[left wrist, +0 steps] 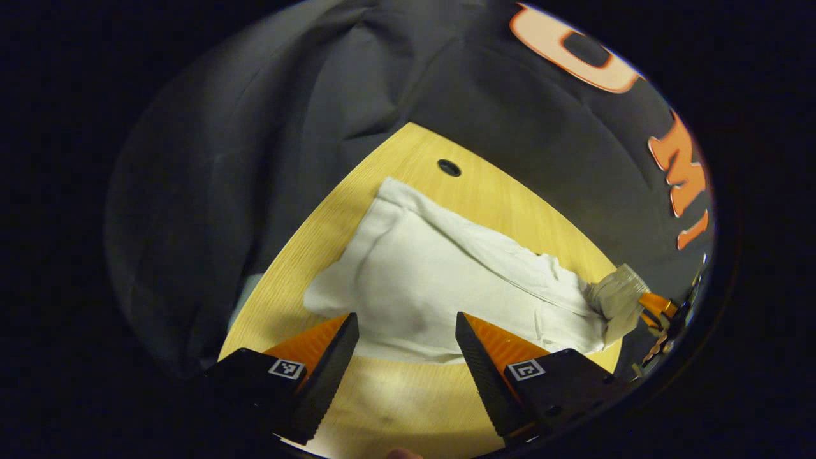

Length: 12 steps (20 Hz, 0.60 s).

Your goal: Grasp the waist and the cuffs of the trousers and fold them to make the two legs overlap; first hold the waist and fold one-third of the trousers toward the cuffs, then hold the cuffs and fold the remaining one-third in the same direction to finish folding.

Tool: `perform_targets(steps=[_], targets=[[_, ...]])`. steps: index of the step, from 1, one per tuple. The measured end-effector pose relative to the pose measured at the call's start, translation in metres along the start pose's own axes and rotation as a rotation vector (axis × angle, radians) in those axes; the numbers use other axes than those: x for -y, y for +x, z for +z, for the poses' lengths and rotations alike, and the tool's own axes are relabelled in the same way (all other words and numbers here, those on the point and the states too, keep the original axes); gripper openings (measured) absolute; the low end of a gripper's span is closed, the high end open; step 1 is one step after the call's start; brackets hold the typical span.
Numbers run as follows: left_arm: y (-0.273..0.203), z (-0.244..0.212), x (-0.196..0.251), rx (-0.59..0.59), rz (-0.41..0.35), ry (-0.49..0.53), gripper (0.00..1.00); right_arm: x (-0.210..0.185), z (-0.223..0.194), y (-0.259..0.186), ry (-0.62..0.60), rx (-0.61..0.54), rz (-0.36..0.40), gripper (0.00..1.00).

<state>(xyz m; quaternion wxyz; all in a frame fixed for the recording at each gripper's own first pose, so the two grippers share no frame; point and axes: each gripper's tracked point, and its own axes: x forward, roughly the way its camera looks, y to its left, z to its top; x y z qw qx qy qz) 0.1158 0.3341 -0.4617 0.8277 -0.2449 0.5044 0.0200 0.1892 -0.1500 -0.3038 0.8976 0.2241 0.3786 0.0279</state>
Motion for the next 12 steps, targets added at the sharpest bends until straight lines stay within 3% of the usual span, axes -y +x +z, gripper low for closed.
perform_targets(steps=[1,2,3,10,11,12], targets=[[0.000,-0.003,-0.006,-0.012,-0.008,-0.043,0.99,0.000,0.012,-0.005,0.006,-0.002,0.022,0.36],[0.002,-0.007,-0.009,-0.022,-0.029,-0.091,0.99,0.005,0.022,-0.005,0.007,0.000,0.031,0.50],[0.002,-0.010,-0.013,-0.032,-0.047,-0.138,0.99,0.012,0.030,-0.007,0.004,0.001,0.025,0.40],[0.000,-0.020,-0.041,-0.041,-0.087,-0.365,0.99,0.015,0.023,-0.013,0.000,0.022,-0.013,0.61],[0.004,-0.018,-0.041,-0.031,-0.096,-0.371,0.97,0.016,0.022,-0.014,-0.001,0.018,-0.017,0.52],[0.005,-0.017,-0.039,-0.033,-0.108,-0.369,0.96,0.019,0.022,-0.015,-0.002,0.017,-0.023,0.66]])
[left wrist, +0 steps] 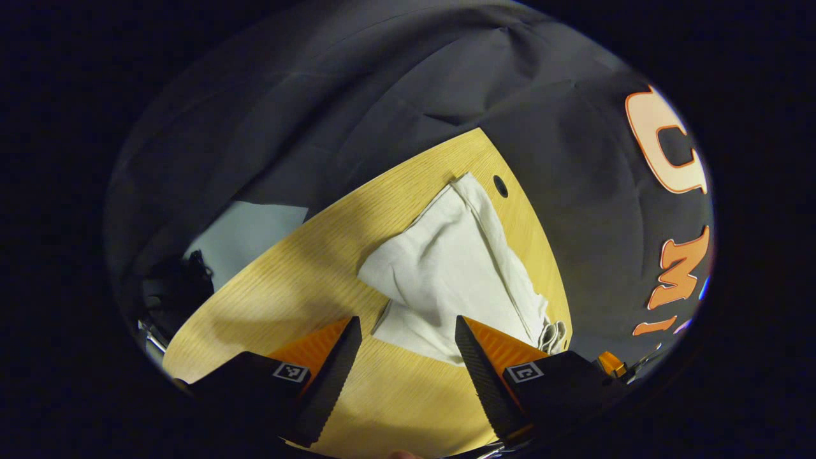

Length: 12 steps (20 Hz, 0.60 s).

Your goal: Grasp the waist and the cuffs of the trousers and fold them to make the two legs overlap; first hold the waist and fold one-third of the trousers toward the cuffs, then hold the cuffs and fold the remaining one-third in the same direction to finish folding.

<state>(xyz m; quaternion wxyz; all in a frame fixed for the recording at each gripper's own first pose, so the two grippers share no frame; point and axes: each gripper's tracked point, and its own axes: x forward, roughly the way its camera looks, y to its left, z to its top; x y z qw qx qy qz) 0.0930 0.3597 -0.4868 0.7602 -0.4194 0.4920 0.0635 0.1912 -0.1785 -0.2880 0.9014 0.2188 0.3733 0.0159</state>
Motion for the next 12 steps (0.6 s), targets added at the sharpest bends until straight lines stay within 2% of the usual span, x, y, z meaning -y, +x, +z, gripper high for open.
perform_targets(steps=[1,2,3,4,7,8,10,12], targets=[[0.004,0.001,0.005,0.004,-0.013,0.000,0.96,0.001,0.000,-0.001,-0.003,0.000,-0.003,0.56],[0.013,0.004,0.016,0.008,-0.029,-0.003,0.97,0.002,-0.001,-0.002,-0.007,0.001,-0.008,0.68],[0.021,0.006,0.024,0.007,-0.046,-0.006,0.97,0.003,-0.001,-0.004,-0.010,0.001,-0.008,0.58],[0.028,0.009,0.031,0.022,-0.062,-0.010,0.93,0.007,-0.002,-0.006,-0.011,-0.001,-0.014,0.69],[0.048,0.016,0.044,0.043,-0.068,0.004,0.87,0.018,0.001,-0.014,-0.011,0.005,-0.033,0.69],[0.056,0.016,0.045,0.049,-0.054,0.014,0.78,0.024,0.001,-0.018,-0.011,0.007,-0.041,0.69],[0.067,0.017,0.044,0.056,-0.019,0.037,0.54,0.038,0.005,-0.025,-0.013,0.017,-0.058,0.69],[0.062,0.016,0.048,0.078,-0.002,0.031,0.17,0.050,0.010,-0.032,-0.015,0.029,-0.066,0.69]])
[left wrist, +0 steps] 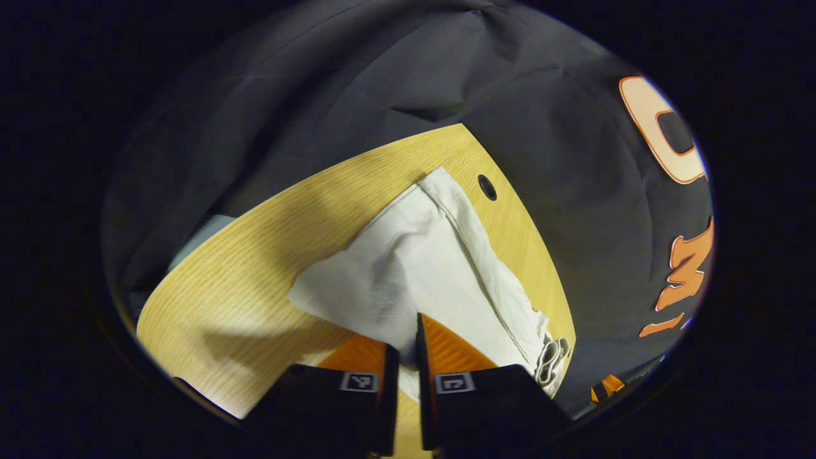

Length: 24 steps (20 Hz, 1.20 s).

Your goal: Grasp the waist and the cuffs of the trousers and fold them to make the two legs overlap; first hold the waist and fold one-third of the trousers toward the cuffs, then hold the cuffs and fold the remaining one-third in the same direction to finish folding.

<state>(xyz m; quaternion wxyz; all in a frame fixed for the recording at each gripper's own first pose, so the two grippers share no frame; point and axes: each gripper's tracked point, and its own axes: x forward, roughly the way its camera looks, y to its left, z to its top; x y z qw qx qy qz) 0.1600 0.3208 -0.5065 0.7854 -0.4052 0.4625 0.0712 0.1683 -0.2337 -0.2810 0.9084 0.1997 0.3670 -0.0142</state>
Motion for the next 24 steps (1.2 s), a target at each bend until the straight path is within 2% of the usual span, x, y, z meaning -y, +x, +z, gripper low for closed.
perform_targets(steps=[3,5,8,12,16,17,24], targets=[[-0.017,0.009,0.019,0.075,-0.015,0.040,0.12,0.019,0.008,-0.011,-0.027,0.030,-0.021,0.69],[-0.028,0.009,0.038,0.095,-0.030,0.075,0.10,0.030,0.011,-0.017,-0.039,0.042,-0.023,0.75],[-0.048,0.011,0.075,0.136,-0.068,0.106,0.09,0.045,0.016,-0.027,-0.049,0.055,-0.009,0.89],[-0.074,0.013,0.133,0.195,-0.132,0.115,0.10,0.065,0.027,-0.036,-0.064,0.071,0.009,0.98],[-0.098,0.009,0.189,0.241,-0.184,0.161,0.11,0.081,0.038,-0.043,-0.095,0.091,0.027,0.99],[-0.104,0.008,0.203,0.250,-0.200,0.168,0.07,0.087,0.041,-0.044,-0.102,0.093,0.030,0.99],[-0.121,-0.017,0.290,0.285,-0.270,0.215,0.09,0.120,0.047,-0.048,-0.145,0.092,0.042,0.99]])
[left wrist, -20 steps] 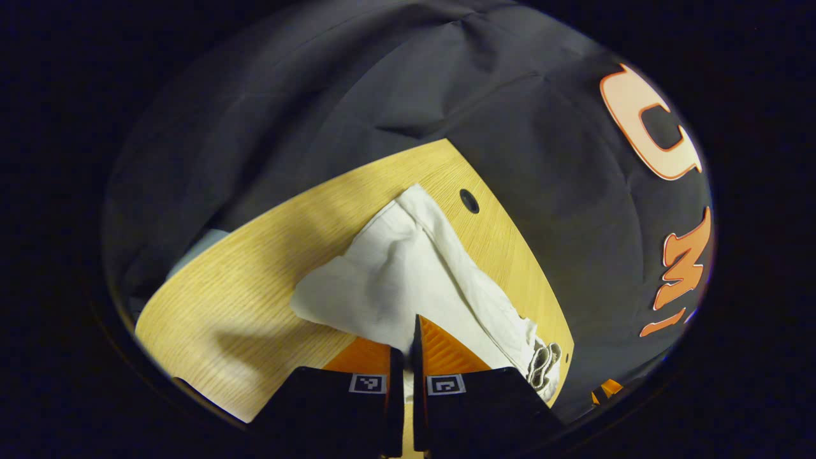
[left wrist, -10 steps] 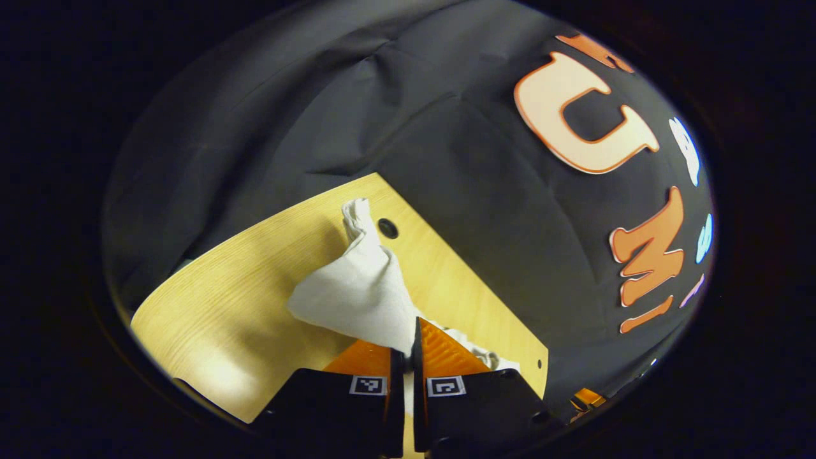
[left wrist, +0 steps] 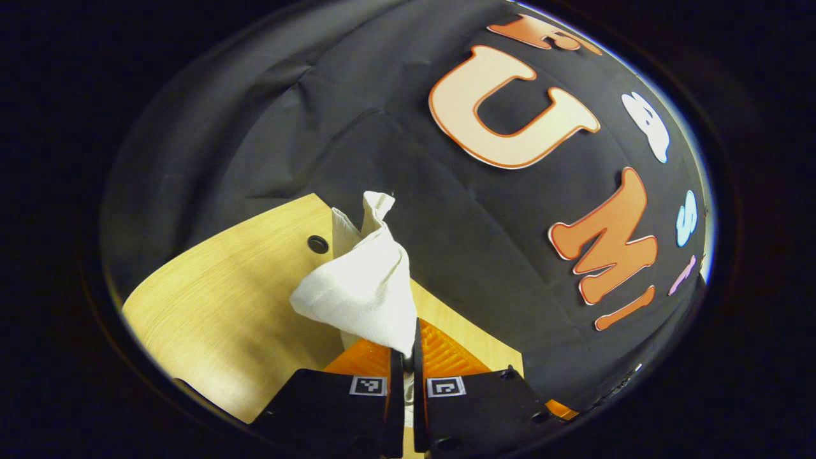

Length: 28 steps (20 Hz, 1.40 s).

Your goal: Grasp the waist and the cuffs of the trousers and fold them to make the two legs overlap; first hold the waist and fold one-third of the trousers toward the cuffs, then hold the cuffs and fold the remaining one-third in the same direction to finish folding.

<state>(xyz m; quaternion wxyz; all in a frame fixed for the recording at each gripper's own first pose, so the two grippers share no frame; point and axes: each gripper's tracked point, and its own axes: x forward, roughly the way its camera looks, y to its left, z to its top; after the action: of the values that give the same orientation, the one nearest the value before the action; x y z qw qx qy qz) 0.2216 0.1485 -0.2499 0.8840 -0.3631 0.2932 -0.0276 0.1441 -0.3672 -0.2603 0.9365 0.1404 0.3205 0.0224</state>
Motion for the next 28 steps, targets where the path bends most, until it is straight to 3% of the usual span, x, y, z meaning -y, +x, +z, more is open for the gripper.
perform_targets(steps=[11,20,23,24,28], targets=[[0.031,-0.057,0.127,-0.048,-0.105,0.100,0.09,0.037,0.006,-0.003,-0.035,0.007,0.029,0.98],[0.060,-0.180,0.225,-0.196,-0.240,0.272,0.09,0.075,0.010,-0.008,-0.016,0.017,0.029,0.98],[0.044,-0.254,0.239,-0.370,-0.297,0.451,0.11,0.086,0.010,-0.011,-0.014,0.021,0.030,0.99],[0.037,-0.268,0.242,-0.387,-0.313,0.517,0.22,0.089,0.011,-0.011,-0.017,0.024,0.032,0.99],[0.014,-0.272,0.253,-0.320,-0.334,0.651,0.87,0.093,0.016,-0.018,-0.030,0.047,0.044,0.98]])
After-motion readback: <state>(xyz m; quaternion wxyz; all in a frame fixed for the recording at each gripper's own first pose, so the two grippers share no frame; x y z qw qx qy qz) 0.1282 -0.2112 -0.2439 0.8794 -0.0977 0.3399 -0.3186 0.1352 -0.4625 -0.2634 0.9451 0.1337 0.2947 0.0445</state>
